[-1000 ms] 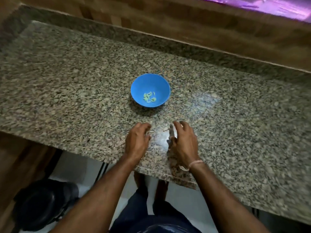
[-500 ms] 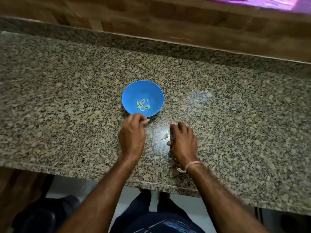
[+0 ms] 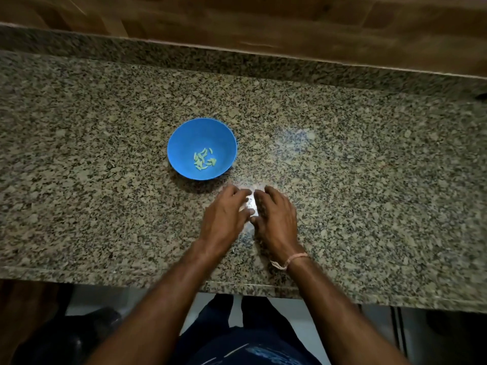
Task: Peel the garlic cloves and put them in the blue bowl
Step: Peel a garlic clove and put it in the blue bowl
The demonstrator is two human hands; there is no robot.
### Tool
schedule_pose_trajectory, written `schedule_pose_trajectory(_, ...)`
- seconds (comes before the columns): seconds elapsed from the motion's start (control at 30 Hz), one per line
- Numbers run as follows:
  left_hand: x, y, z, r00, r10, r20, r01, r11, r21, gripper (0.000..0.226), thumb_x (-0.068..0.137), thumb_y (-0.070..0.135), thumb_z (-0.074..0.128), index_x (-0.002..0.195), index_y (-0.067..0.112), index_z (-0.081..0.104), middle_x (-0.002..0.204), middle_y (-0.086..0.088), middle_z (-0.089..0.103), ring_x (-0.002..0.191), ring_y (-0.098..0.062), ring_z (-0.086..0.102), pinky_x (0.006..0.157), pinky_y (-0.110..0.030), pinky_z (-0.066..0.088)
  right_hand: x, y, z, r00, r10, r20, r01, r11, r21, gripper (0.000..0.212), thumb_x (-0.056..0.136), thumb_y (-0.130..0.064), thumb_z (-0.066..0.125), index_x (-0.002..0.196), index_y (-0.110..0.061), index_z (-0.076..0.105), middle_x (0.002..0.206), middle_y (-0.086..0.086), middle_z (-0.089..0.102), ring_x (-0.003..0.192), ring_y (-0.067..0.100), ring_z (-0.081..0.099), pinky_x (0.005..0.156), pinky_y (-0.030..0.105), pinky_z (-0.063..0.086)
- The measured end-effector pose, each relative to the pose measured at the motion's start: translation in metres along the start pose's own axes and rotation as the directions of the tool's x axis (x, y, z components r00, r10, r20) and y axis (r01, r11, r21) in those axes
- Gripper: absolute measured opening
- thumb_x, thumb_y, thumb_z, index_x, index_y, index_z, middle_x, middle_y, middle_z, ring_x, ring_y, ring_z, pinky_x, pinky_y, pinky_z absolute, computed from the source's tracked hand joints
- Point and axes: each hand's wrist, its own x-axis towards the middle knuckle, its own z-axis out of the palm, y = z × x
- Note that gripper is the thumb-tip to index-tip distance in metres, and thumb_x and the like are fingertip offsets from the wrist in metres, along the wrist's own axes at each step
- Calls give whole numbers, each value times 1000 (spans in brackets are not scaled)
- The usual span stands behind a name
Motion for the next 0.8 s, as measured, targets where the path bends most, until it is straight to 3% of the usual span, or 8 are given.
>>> schedule_pose_trajectory(0.07, -2, -2, 21, 999, -33, 30, 32, 999, 31, 22, 94, 15, 72, 115, 18, 66, 103, 2, 55, 92, -20, 59, 66, -36, 51, -4, 11, 2, 1000, -5, -25, 7, 997, 81, 60, 90, -14, 77, 146, -20, 55, 156, 3, 45, 143, 22, 38, 118, 40, 33)
schedule_pose_trajectory(0.17, 1, 0, 26, 993, -119, 18, 119, 993, -1, 9, 95, 6, 66, 94, 15, 63, 90, 5, 52, 76, -4, 50, 58, -13, 36, -9, 20, 2, 998, -24, -59, 32, 989, 143, 52, 92, -11, 74, 141, -17, 60, 147, 2, 51, 136, 16, 40, 114, 29, 36)
schedule_pose_trajectory(0.23, 1, 3, 27, 977, -214, -15, 210, 970, -125, 13, 91, 0, 68, 89, 13, 66, 87, 3, 60, 73, -4, 53, 62, -8, 40, -11, 24, 1, 995, -54, -82, 68, 981, 182, 45, 92, -10, 74, 135, -17, 64, 137, -1, 57, 126, 11, 43, 108, 25, 40)
schedule_pose_trajectory(0.3, 1, 5, 29, 898, -439, 9, 406, 822, -399, 13, 91, 1, 71, 89, 14, 71, 85, 0, 71, 76, -11, 65, 68, -9, 48, -12, 21, -1, 998, -38, -58, 54, 947, 316, 38, 91, -10, 75, 128, -17, 69, 125, -5, 65, 117, 6, 53, 100, 24, 47)
schedule_pose_trajectory(0.37, -1, 9, 30, 794, -588, 157, 524, 530, -666, 10, 94, 1, 70, 96, 11, 73, 86, -9, 75, 79, -20, 71, 72, -30, 59, -8, 17, -6, 997, 58, 43, -72, 824, 562, 30, 92, -10, 76, 122, -14, 73, 114, -4, 73, 105, 4, 68, 91, 22, 55)
schedule_pose_trajectory(0.43, -6, 15, 31, 756, -610, 239, 524, 343, -780, 12, 95, -1, 69, 105, 6, 72, 94, -17, 76, 85, -24, 73, 78, -37, 61, -5, 14, -11, 987, 101, 122, -158, 675, 721, 21, 92, -8, 76, 113, -9, 77, 104, 0, 78, 96, 7, 73, 84, 23, 59)
schedule_pose_trajectory(0.57, -15, 22, 30, 743, -605, 288, 462, 151, -874, 16, 95, -1, 68, 110, 5, 70, 103, -16, 77, 92, -20, 74, 77, -26, 60, 0, 18, -12, 985, 75, 154, -169, 573, 802, 12, 90, -9, 78, 102, -10, 79, 98, 4, 80, 96, 21, 76, 89, 42, 62)
schedule_pose_trajectory(0.8, -20, 25, 29, 756, -598, 267, 413, 119, -903, 19, 93, -4, 69, 104, 11, 71, 104, -13, 77, 93, -18, 73, 77, -24, 58, 2, 19, -20, 978, 60, 198, -199, 538, 819, 11, 88, -9, 81, 98, -6, 79, 94, 7, 80, 91, 26, 77, 87, 43, 63)
